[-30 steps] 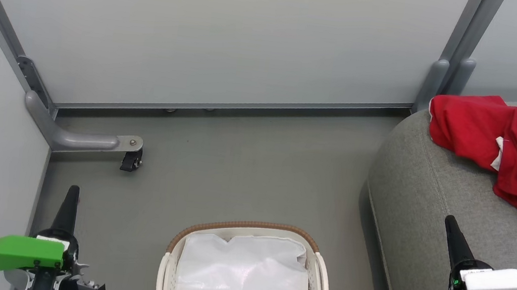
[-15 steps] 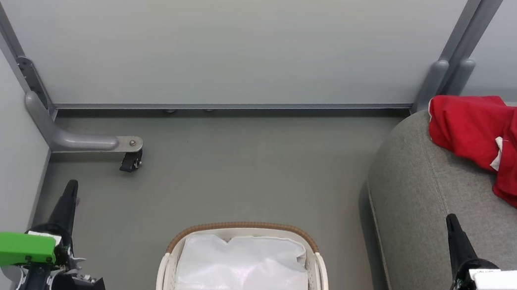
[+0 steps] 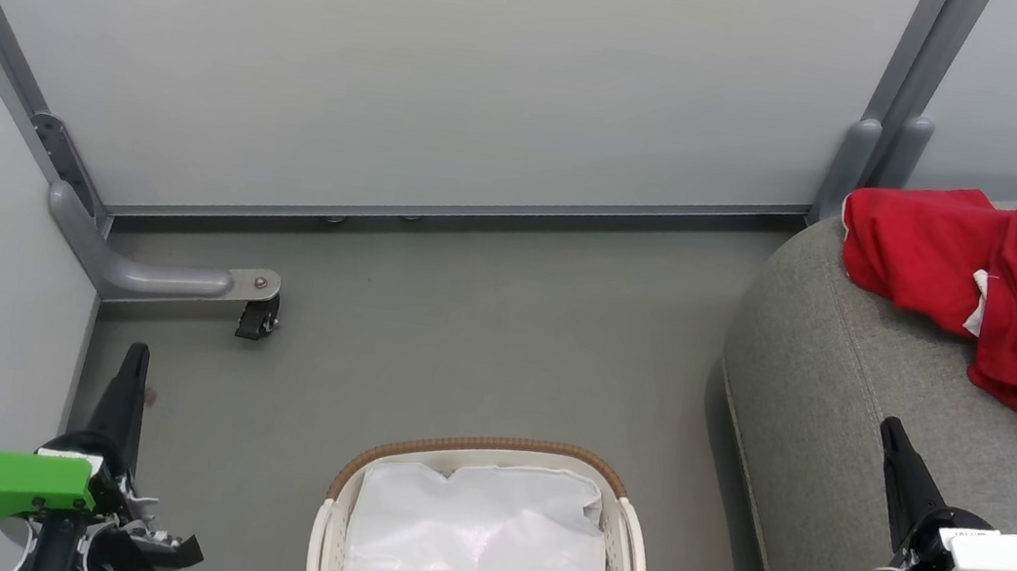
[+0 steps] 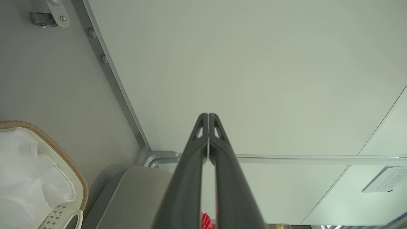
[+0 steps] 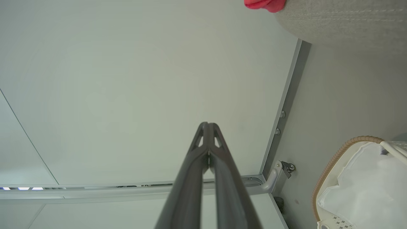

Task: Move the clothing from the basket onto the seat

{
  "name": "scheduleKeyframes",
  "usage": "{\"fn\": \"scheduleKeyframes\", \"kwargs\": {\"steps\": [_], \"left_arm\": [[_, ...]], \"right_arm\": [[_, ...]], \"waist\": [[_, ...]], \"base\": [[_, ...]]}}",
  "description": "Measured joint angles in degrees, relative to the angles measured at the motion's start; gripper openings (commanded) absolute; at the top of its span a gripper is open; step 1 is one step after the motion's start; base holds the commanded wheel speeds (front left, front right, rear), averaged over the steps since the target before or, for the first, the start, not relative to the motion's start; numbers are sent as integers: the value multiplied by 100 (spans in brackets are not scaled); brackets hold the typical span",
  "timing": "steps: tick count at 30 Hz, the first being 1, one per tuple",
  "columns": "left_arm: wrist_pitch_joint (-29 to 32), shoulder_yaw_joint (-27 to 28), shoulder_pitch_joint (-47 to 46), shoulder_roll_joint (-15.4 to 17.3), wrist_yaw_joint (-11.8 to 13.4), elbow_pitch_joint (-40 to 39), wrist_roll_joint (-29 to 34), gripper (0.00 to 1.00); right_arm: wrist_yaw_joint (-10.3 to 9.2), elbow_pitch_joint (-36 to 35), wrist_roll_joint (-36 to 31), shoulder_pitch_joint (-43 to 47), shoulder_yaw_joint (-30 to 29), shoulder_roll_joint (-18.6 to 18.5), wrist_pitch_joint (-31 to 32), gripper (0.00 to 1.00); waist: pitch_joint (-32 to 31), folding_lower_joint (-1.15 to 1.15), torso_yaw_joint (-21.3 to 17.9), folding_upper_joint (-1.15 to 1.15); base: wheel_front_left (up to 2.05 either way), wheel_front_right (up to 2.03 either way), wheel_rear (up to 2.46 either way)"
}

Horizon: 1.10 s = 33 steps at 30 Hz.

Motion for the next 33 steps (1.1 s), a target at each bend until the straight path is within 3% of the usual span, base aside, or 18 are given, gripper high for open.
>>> {"fn": "scheduleKeyframes", "kwargs": {"steps": [33], "left_arm": [[5, 9, -19, 1, -2, -11, -44, 0]], "right_arm": [[0, -7, 51, 2, -5, -1, 4, 0]], "waist": [[-1, 0, 0, 0]], "base": [[0, 0, 0]]}}
